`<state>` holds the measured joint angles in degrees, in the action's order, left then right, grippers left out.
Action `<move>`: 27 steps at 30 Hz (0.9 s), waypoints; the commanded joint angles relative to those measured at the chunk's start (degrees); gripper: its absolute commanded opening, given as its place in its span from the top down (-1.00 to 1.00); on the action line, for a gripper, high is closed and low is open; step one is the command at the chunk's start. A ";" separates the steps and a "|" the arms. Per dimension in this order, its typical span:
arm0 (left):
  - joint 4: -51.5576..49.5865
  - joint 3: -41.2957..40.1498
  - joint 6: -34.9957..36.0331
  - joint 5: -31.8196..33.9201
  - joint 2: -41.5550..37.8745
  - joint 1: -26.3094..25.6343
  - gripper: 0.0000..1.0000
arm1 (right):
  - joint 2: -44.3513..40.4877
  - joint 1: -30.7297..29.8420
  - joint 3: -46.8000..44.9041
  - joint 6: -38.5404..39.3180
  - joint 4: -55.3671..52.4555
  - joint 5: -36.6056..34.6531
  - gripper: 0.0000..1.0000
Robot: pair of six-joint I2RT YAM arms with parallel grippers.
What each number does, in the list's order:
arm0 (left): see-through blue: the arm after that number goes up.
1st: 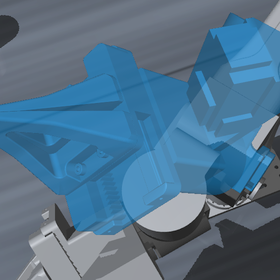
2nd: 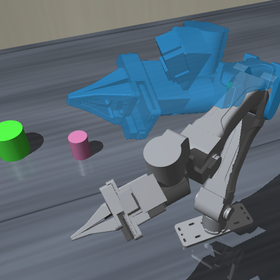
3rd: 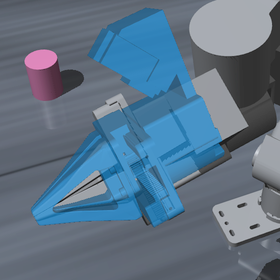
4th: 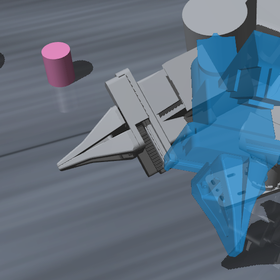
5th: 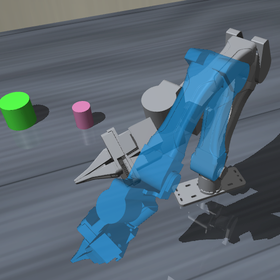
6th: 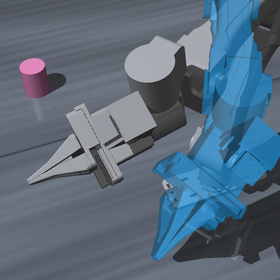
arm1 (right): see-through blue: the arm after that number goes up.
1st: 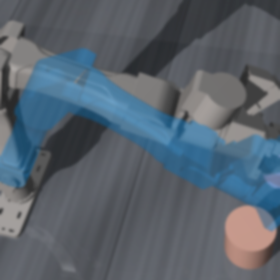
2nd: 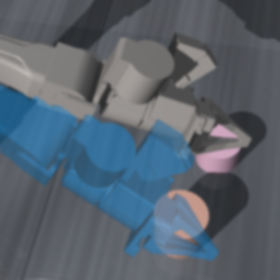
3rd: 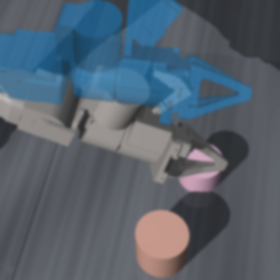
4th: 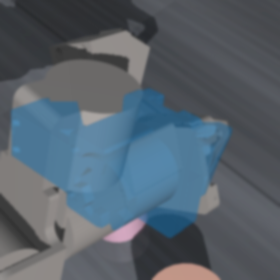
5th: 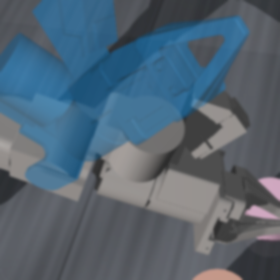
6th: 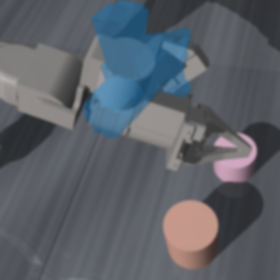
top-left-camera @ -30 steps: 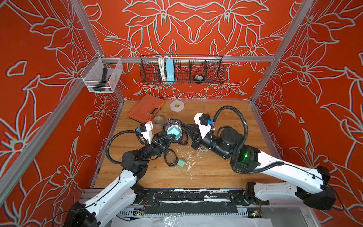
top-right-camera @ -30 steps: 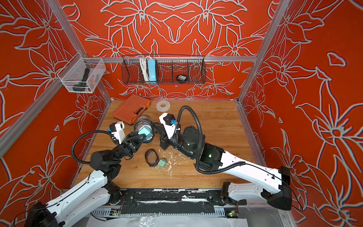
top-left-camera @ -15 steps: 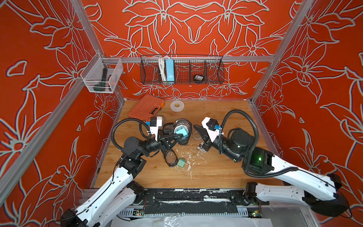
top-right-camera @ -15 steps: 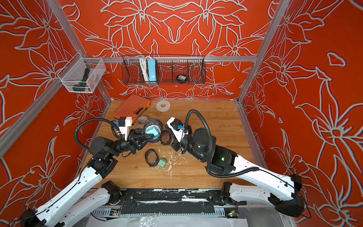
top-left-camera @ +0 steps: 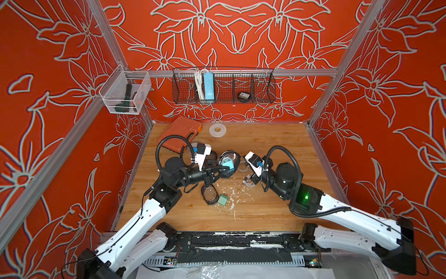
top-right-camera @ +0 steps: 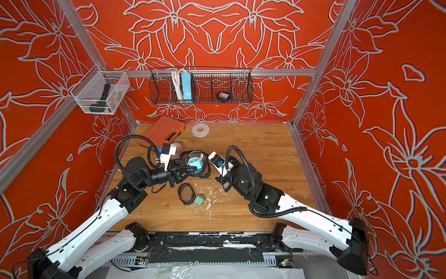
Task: Pack away charging kits
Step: Zip the zipper on the storage bag.
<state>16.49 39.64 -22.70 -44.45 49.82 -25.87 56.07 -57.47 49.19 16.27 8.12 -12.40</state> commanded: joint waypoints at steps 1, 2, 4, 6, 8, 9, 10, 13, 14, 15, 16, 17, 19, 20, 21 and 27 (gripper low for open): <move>0.45 1.88 3.09 -6.27 -0.03 0.09 1.00 | -1.83 4.90 4.35 0.85 2.27 -1.96 1.00; 0.39 1.94 3.31 -6.52 0.39 0.07 1.00 | -1.59 5.56 4.40 1.97 2.99 -1.89 1.00; -0.02 2.08 3.84 -6.43 1.16 0.00 1.00 | -1.11 7.88 5.67 3.70 1.89 1.25 1.00; -0.55 2.59 4.40 -6.95 2.53 -0.22 1.00 | -0.25 9.96 7.24 5.11 0.44 5.62 1.00; -1.98 3.77 5.31 -6.97 4.29 -0.87 1.00 | 1.05 10.58 9.23 7.23 -1.78 9.30 1.00; -2.75 4.28 5.91 -6.82 5.00 -1.21 1.00 | 1.58 10.61 10.06 8.67 -2.89 10.54 1.00; -3.52 4.77 6.47 -6.52 5.60 -1.60 1.00 | 2.18 10.68 10.78 10.15 -3.52 11.07 1.00; -5.59 5.83 8.02 -4.61 6.37 -3.22 1.00 | 3.73 11.34 12.63 14.15 -4.16 10.40 1.00; -6.57 6.30 8.66 -3.75 6.41 -3.91 1.00 | 4.25 11.88 13.49 15.14 -4.31 10.19 1.00; -7.26 6.56 9.25 -2.88 8.12 -4.52 1.00 | 4.63 12.49 14.40 15.84 -5.07 10.39 1.00; -8.08 6.91 9.93 -1.90 8.55 -5.30 1.00 | 5.18 13.03 15.66 16.70 -6.34 11.23 1.00; -8.99 7.40 10.57 -0.96 8.94 -6.18 1.00 | 5.73 13.42 16.74 17.48 -7.40 11.94 1.00; -10.31 8.12 11.45 0.66 9.76 -7.41 1.00 | 6.29 13.85 18.10 19.29 -8.48 13.08 1.00; -11.04 8.51 11.92 1.42 10.30 -7.91 1.00 | 6.28 13.92 18.34 20.47 -8.59 13.92 1.00; -11.50 8.81 12.05 2.08 10.65 -8.18 1.00 | 6.33 13.90 18.40 21.41 -8.54 14.54 1.00; -12.85 9.91 12.49 3.88 13.05 -8.51 1.00 | 5.71 14.02 19.18 28.95 -13.16 23.10 1.00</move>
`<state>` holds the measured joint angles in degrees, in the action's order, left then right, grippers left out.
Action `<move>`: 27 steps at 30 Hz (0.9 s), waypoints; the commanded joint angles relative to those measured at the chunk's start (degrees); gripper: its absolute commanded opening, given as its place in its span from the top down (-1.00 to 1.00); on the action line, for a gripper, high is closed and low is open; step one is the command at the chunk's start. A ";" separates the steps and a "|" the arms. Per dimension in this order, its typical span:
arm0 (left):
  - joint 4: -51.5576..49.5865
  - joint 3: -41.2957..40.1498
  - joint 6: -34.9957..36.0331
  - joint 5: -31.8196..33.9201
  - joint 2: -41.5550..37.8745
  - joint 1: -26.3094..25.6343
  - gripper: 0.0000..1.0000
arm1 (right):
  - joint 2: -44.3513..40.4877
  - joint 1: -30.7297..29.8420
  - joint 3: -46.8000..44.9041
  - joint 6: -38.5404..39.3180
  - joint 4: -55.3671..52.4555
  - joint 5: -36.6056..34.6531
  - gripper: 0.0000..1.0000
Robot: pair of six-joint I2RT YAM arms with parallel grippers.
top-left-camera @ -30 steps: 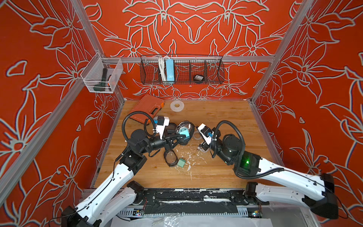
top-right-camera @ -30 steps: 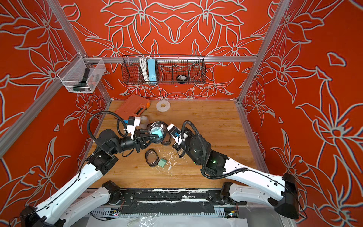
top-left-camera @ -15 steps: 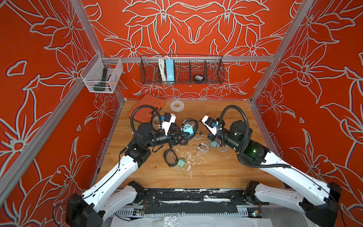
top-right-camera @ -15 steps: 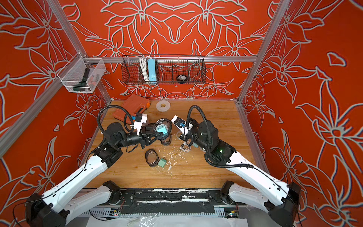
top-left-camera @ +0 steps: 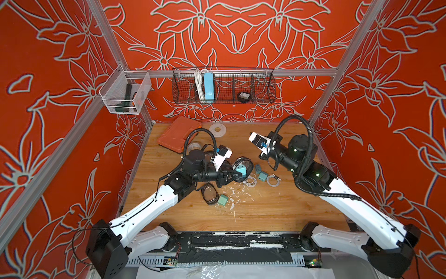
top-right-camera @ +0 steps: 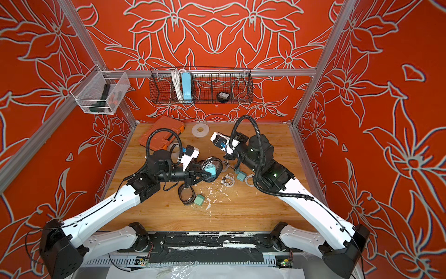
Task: Pack away charging kits
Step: Zip the zipper on the storage bag.
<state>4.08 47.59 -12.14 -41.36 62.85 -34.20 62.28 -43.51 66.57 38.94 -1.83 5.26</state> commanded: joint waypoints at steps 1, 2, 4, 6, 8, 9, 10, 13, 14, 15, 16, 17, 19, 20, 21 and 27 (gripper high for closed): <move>-0.17 1.88 1.70 1.08 -0.13 -0.17 1.00 | -0.69 0.04 1.90 6.21 -3.93 5.74 1.00; -0.12 1.76 1.54 1.64 -0.35 -0.17 1.00 | -1.02 0.00 1.30 5.50 -3.60 4.94 1.00; 0.42 1.40 0.95 2.72 -1.16 -0.17 1.00 | -2.36 0.07 -1.32 4.48 -1.32 2.69 1.00; 1.15 0.82 0.57 2.53 -2.11 -0.17 1.00 | -4.95 0.00 -6.90 3.50 4.48 -0.77 0.72; 2.26 0.15 0.28 1.22 -3.33 -0.17 1.00 | -8.73 0.05 -14.81 1.53 13.55 -4.69 -0.04; 2.78 -0.18 0.27 0.54 -3.83 -0.17 1.00 | -10.59 0.05 -17.55 0.99 15.64 -5.61 -0.19; 3.50 -0.64 0.20 -0.56 -4.40 -0.17 1.00 | -12.59 0.00 -20.00 0.62 16.27 -6.42 -0.30; 7.36 -2.59 -0.15 -5.49 -5.72 -0.18 1.00 | -17.17 0.03 -24.20 -1.51 12.90 -7.79 -0.55; 8.22 -3.00 -0.08 -7.12 -5.72 -0.17 1.00 | -18.76 0.04 -25.27 -2.36 11.12 -7.72 -0.59; 8.87 -3.29 0.01 -8.47 -7.17 -0.17 1.00 | -20.17 0.00 -27.01 -2.96 10.20 -7.31 -0.60; 9.39 -3.53 0.02 -9.19 -7.87 -0.14 1.00 | -21.84 0.01 -28.71 -2.62 9.76 -6.18 -0.60; 9.78 -3.73 0.01 -9.72 -8.07 -0.19 1.00 | -23.66 -0.05 -30.91 -2.22 9.93 -4.63 -0.60; 10.36 -3.95 0.45 -11.53 -8.25 -0.22 1.00 | -27.21 -0.01 -35.15 -2.35 12.93 -1.40 -0.60; 11.02 -4.21 0.38 -12.81 -8.25 -0.17 1.00 | -28.90 -0.02 -36.99 -2.82 14.87 0.52 -0.58; 11.44 -4.33 0.41 -13.66 -8.14 -0.17 1.00 | -30.17 -0.08 -38.03 -3.67 15.92 2.23 -0.55; 11.42 -4.09 1.39 -15.34 -7.06 -0.56 1.00 | -29.29 -0.10 -34.48 -7.91 10.89 6.61 -0.25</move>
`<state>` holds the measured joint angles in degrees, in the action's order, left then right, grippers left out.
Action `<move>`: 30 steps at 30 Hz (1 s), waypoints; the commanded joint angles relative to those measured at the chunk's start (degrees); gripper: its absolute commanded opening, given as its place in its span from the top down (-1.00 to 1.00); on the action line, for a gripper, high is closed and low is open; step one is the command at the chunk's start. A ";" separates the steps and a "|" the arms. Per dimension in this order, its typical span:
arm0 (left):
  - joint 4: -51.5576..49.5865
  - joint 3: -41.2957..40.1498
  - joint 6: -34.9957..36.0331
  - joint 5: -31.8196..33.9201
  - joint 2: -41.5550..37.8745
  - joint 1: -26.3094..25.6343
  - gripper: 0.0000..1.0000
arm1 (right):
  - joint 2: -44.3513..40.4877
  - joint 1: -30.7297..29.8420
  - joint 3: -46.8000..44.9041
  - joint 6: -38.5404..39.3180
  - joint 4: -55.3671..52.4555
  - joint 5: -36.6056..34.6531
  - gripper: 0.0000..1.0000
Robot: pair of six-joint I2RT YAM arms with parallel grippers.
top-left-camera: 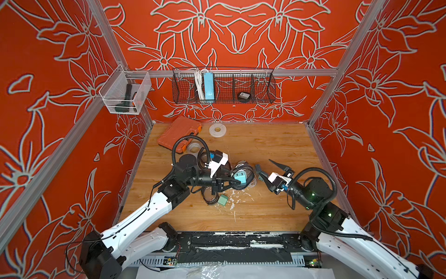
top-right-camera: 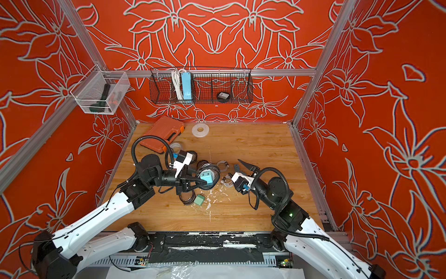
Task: Pack away charging kits
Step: Zip the zipper on the storage bag.
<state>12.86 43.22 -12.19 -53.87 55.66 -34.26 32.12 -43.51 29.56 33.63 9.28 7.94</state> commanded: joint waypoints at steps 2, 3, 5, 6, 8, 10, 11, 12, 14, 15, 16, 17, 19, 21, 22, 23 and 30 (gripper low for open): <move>1.71 0.79 2.56 -2.88 0.50 -1.14 1.00 | 2.38 -0.10 3.00 -2.86 -0.48 6.12 -0.26; 1.35 1.05 2.76 -2.45 0.50 -1.31 1.00 | 2.99 -0.11 3.01 -2.82 -0.42 7.21 -0.27; 0.53 1.62 3.51 -2.38 3.08 -1.73 1.00 | 3.50 -0.37 2.73 -2.73 0.01 8.92 -0.28; 0.35 1.78 3.64 -2.17 3.40 -1.77 1.00 | 3.60 -0.47 2.63 -2.71 0.17 9.14 -0.28; -0.18 2.00 4.01 -1.12 4.05 -1.87 1.00 | 3.35 -0.64 2.64 -2.60 0.15 9.03 -0.27; -1.00 2.43 4.43 0.54 4.63 -2.03 1.00 | 3.10 -0.78 2.74 -2.69 0.04 9.09 -0.26; -1.55 2.72 4.58 1.60 5.01 -2.05 1.00 | 3.03 -0.79 2.79 -2.78 0.04 9.39 -0.26; -2.01 3.03 4.61 2.56 5.27 -2.12 1.00 | 2.93 -0.80 2.83 -2.93 0.04 9.73 -0.25; -2.91 3.57 4.56 4.44 5.84 -2.21 1.00 | 2.94 -1.05 2.67 -3.21 0.59 10.16 -0.25; -3.17 3.71 4.62 5.08 5.96 -2.21 1.00 | 2.90 -1.07 2.66 -3.30 0.86 10.16 -0.25; -3.36 3.80 4.60 5.62 6.06 -2.24 1.00 | 3.06 -1.14 2.68 -3.35 1.14 10.08 -0.24; -3.50 3.88 4.55 6.27 6.13 -2.30 1.00 | 3.31 -1.18 2.72 -3.35 1.27 9.90 -0.22; -3.71 3.97 4.45 7.48 6.04 -2.30 1.00 | 4.02 -1.30 3.15 -3.44 1.21 9.59 -0.17; -3.98 4.11 4.45 7.85 6.09 -2.31 1.00 | 4.82 -1.26 3.57 -3.52 0.92 9.38 -0.14; -3.99 4.15 4.45 7.82 6.09 -2.30 1.00 | 5.14 -1.35 3.72 -3.58 0.98 9.37 -0.13; -4.07 4.12 4.45 7.90 6.04 -2.32 1.00 | 5.45 -1.40 3.81 -3.57 1.24 9.24 -0.13; -4.51 4.33 4.89 7.81 6.13 -2.57 1.00 | 7.88 -1.46 5.30 -3.96 2.59 4.73 0.28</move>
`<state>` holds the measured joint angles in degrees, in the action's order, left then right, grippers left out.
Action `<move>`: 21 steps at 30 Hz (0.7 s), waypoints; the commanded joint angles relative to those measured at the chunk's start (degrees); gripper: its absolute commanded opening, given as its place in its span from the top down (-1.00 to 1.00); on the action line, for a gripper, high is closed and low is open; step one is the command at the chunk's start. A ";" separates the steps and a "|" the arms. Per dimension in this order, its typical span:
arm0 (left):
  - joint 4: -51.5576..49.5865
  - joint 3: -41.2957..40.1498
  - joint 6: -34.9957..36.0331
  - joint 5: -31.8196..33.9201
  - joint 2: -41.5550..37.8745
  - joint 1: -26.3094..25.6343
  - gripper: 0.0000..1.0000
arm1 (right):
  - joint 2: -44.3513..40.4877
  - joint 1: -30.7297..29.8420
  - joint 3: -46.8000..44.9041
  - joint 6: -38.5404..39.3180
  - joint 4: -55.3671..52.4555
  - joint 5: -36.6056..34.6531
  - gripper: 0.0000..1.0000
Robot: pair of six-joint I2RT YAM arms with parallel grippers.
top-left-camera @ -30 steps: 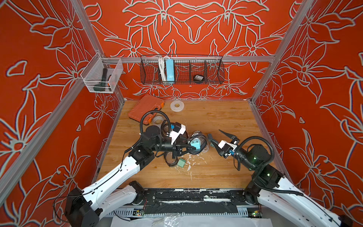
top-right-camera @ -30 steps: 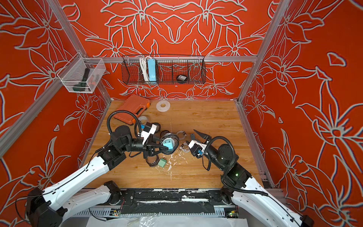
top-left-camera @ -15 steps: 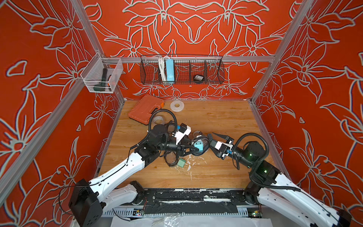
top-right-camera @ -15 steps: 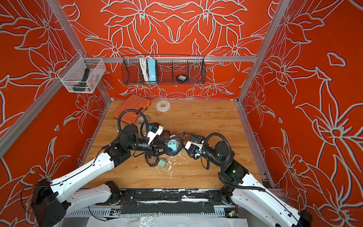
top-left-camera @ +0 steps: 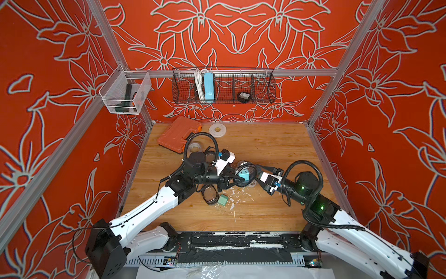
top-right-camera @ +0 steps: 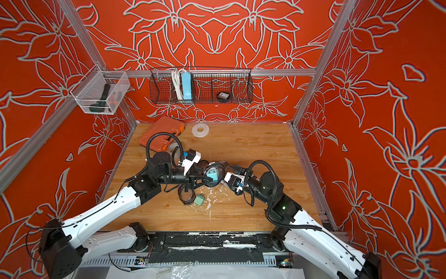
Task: Pack away charging kits
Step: Zip the zipper on the storage bag.
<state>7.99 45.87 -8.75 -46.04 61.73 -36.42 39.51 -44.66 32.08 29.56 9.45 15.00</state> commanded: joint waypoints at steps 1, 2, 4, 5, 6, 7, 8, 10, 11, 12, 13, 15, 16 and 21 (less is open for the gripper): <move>0.29 1.68 1.52 0.07 0.11 -0.40 1.00 | 0.74 -0.25 3.08 0.14 2.66 -2.80 0.40; 0.21 1.75 1.55 0.16 0.14 -0.40 1.00 | 0.93 -0.28 3.15 0.15 3.00 -2.95 0.46; 0.10 1.83 1.63 0.42 0.39 -0.48 1.00 | 1.26 -0.31 3.59 0.22 2.79 -2.57 0.47; 0.10 1.81 1.63 0.50 0.41 -0.49 1.00 | 1.36 -0.25 3.91 0.09 2.70 -2.46 0.47; -0.06 2.02 1.63 0.60 0.60 -0.48 1.00 | 1.45 -0.26 4.05 -0.03 2.68 -2.32 0.46; -0.16 2.12 1.63 0.69 0.73 -0.48 1.00 | 1.62 -0.25 4.14 -0.12 2.67 -2.18 0.46; -0.29 2.23 1.64 0.76 0.84 -0.52 1.00 | 1.62 -0.29 4.25 -0.25 2.76 -1.93 0.46; -0.25 2.38 1.71 0.65 0.93 -0.49 1.00 | 1.68 -0.29 4.30 -0.29 2.84 -1.72 0.45; -0.25 2.39 1.64 0.53 0.96 -0.53 1.00 | 1.71 -0.27 4.38 -0.26 2.91 -1.73 0.44; -0.25 2.39 1.68 0.51 0.85 -0.49 1.00 | 1.84 -0.31 4.32 -0.17 3.02 -1.89 0.45; -0.25 2.39 1.63 0.51 0.77 -0.49 1.00 | 2.04 -0.31 4.36 -0.22 3.18 -2.37 0.45; -0.25 2.39 1.72 0.51 0.59 -0.56 1.00 | 2.57 -0.27 4.66 -0.11 3.03 -3.63 0.48; -0.25 2.26 1.72 0.45 0.44 -0.58 1.00 | 2.96 -0.28 5.00 -0.03 3.03 -4.49 0.49; 0.01 2.03 1.63 0.33 0.37 -0.67 1.00 | 4.48 -0.32 6.32 0.39 2.78 -6.75 0.83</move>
<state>7.77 46.81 -8.49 -43.59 62.33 -36.42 43.59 -44.69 35.75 29.39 9.78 10.39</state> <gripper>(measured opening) 0.291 0.112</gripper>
